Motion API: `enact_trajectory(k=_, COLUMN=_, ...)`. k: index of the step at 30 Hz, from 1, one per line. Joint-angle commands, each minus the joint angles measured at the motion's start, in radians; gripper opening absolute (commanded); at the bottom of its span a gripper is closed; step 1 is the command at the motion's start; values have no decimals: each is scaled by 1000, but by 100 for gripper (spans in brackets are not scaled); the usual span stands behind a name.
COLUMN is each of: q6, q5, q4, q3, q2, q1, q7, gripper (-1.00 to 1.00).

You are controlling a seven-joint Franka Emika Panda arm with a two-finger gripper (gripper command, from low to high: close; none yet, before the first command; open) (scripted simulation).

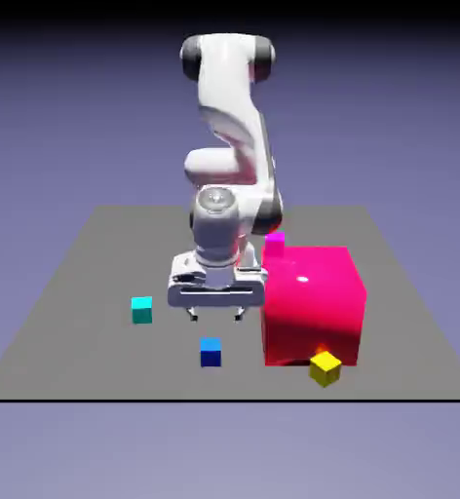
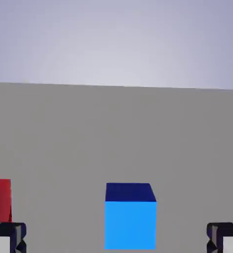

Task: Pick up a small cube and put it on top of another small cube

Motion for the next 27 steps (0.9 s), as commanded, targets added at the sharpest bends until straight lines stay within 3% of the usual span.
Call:
enact_trajectory(k=1, q6=-37, q5=-2, q4=24, q3=-1, q2=36, q1=-2, q7=-1, gripper=0)
enact_trajectory(k=7, q6=-197, q5=-8, q4=130, q3=-6, q2=194, q1=-12, q7=-5, gripper=0)
enact_trajectory(k=11, q6=-33, q5=-12, q4=62, q3=-8, q2=291, q1=-15, q7=-2, gripper=0)
enact_trajectory(k=12, q6=-33, q5=-12, q4=62, q3=-8, q2=291, q1=-15, q7=-2, gripper=-100)
enact_trajectory(k=17, q6=-197, q5=-9, q4=123, q3=-14, q2=188, q1=-18, q7=-7, gripper=-100)
enact_trajectory(k=27, q6=-194, q5=-37, q4=-170, q3=-347, q2=-101, q1=-272, q7=-103, gripper=-100)
